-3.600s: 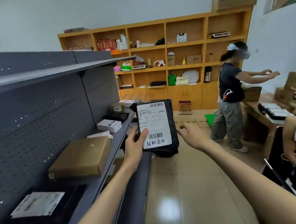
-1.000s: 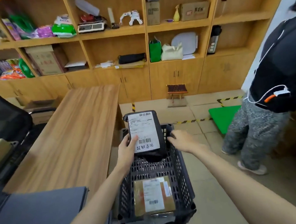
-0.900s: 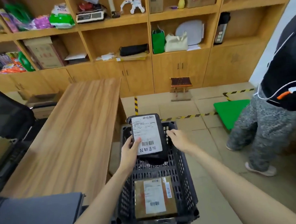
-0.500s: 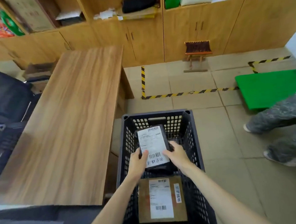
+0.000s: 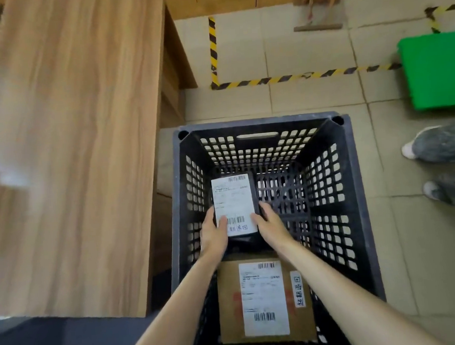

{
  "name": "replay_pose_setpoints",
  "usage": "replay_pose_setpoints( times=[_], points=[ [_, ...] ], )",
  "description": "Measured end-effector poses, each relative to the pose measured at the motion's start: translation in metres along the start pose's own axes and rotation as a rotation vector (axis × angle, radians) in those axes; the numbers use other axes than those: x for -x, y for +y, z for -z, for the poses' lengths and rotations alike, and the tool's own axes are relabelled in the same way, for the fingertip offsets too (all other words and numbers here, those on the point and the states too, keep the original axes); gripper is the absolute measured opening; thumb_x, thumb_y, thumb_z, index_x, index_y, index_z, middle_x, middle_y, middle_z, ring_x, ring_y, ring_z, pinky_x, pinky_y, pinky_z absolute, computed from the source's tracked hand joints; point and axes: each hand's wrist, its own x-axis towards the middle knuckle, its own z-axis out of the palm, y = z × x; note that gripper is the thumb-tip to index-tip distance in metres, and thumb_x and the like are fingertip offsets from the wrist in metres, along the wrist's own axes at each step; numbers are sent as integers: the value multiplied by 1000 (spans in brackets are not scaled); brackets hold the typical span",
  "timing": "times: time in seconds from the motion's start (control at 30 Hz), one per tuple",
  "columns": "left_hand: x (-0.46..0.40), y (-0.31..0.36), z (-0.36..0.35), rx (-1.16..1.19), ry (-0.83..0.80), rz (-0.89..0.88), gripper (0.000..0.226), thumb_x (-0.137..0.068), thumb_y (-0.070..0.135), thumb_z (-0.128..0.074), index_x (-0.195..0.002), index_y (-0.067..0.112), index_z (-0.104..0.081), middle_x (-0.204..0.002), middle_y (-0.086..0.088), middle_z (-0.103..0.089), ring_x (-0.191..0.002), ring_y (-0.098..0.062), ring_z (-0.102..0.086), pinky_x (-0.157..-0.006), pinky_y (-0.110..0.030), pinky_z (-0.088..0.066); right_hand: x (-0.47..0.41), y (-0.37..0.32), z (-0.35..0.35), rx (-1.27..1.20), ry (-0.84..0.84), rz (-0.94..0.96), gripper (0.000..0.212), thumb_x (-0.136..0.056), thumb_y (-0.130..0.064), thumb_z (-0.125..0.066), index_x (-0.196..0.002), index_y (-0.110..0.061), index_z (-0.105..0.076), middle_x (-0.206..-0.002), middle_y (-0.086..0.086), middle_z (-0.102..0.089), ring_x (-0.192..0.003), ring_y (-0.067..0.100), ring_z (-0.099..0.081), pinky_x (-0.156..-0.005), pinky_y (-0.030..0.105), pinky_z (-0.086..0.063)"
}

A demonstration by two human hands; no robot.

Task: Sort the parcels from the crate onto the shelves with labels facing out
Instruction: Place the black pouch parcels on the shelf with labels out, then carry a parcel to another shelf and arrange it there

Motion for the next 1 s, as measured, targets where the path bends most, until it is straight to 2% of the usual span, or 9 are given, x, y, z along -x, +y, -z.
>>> replay_pose_setpoints(
  times=[0.13,0.23,0.33,0.43,0.57,0.67,0.8,0.9,1.0],
  points=[
    [-12,-11,-8,-77,4,26,46,-103,12,-48,-149,20,-44,-134,-3,-63,-113,-16,-62,-89,-26,-50,-11,9,-5,-2,-41,-22,44,-104,-23,-43,-147,-22,-37,-136,-7,-55,-119,11,-55,-99,31,-45],
    [-17,-16,-10,-162,-32,87,53,-103,15,-47,-154,23,-35,-140,-4,-59,-114,-20,-59,-95,-31,-48,-12,10,-5,64,-71,-48,45,-104,-22,-43,-148,-19,-37,-135,-9,-53,-117,8,-51,-97,26,-41],
    [-19,-18,-7,-189,-27,135,61,-103,20,-51,-158,25,-26,-150,-4,-50,-133,-28,-51,-112,-43,-41,-10,11,-2,135,-43,-90,54,-102,-29,-44,-153,-16,-31,-150,-1,-44,-134,17,-44,-110,35,-37],
    [-9,-8,-2,-183,-45,132,61,-102,20,-52,-157,27,-27,-149,-2,-51,-132,-27,-52,-110,-46,-44,3,-3,3,237,-16,-113,52,-103,-29,-43,-151,-10,-33,-152,4,-40,-139,23,-39,-109,36,-34],
    [17,29,13,-338,-120,36,54,-103,19,-51,-154,18,-33,-148,-8,-49,-131,-27,-51,-109,-44,-44,35,-38,18,492,-37,-36,34,-103,-27,-45,-131,-10,-52,-127,8,-59,-115,23,-58,-89,33,-45],
    [46,69,34,-501,-238,-83,55,-103,19,-49,-154,12,-32,-151,-12,-45,-134,-28,-48,-111,-39,-41,65,-69,34,673,-73,40,20,-100,-29,-48,-98,-13,-60,-96,3,-64,-87,20,-63,-72,33,-47],
    [94,135,71,-759,-312,-228,48,-104,22,-47,-150,9,-41,-151,-13,-47,-139,-28,-44,-113,-34,-35,110,-131,55,874,-114,159,24,-99,-28,-49,-82,-13,-56,-84,2,-60,-78,21,-59,-70,33,-45],
    [129,180,104,-828,-228,-300,37,-102,25,-47,-135,12,-58,-136,-12,-60,-124,-28,-56,-106,-41,-45,142,-180,63,1014,-103,295,30,-98,-31,-49,-72,-17,-53,-82,2,-59,-74,20,-56,-68,33,-43],
    [170,213,141,-851,-87,-360,31,-102,25,-46,-123,11,-64,-126,-12,-66,-113,-27,-62,-99,-41,-50,175,-225,63,1141,-94,430,32,-99,-33,-48,-72,-16,-54,-80,4,-59,-74,24,-59,-68,35,-45]
  ],
)
